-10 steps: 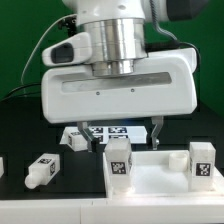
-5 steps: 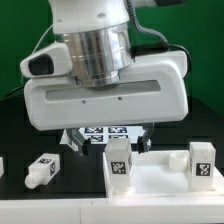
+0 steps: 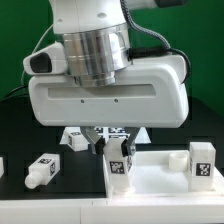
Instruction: Assemble square table
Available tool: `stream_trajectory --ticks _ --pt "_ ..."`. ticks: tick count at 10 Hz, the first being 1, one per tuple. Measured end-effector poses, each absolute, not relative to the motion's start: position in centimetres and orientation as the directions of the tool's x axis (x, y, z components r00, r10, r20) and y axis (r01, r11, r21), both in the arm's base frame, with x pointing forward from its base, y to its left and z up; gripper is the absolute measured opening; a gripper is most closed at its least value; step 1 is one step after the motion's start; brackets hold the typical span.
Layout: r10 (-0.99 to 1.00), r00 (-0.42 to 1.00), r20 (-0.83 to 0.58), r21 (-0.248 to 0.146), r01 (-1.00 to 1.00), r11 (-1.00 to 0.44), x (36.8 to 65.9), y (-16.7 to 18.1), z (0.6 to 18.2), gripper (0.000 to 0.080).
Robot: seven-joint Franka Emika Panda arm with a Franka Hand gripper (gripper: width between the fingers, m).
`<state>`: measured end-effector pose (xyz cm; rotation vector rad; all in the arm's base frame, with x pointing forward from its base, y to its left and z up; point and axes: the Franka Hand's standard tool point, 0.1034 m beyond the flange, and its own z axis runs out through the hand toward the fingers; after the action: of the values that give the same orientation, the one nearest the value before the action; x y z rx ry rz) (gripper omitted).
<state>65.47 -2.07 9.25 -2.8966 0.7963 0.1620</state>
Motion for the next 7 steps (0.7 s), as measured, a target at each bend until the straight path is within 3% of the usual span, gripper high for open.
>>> stream_trajectory --ticks 2,4,7 --pt "-0.68 0.721 -0.133 -0.061 -0.691 -0.72 65.3 -2.0 9.4 0.0281" --pt "-0.886 0.451 -0.11 -0.034 -0.892 -0.45 64.5 -1.6 9.4 0.0281" --pt "-0.984 0.161 -0.08 -0.083 -0.985 -0.154 63.8 -1.8 9.3 0.0282"
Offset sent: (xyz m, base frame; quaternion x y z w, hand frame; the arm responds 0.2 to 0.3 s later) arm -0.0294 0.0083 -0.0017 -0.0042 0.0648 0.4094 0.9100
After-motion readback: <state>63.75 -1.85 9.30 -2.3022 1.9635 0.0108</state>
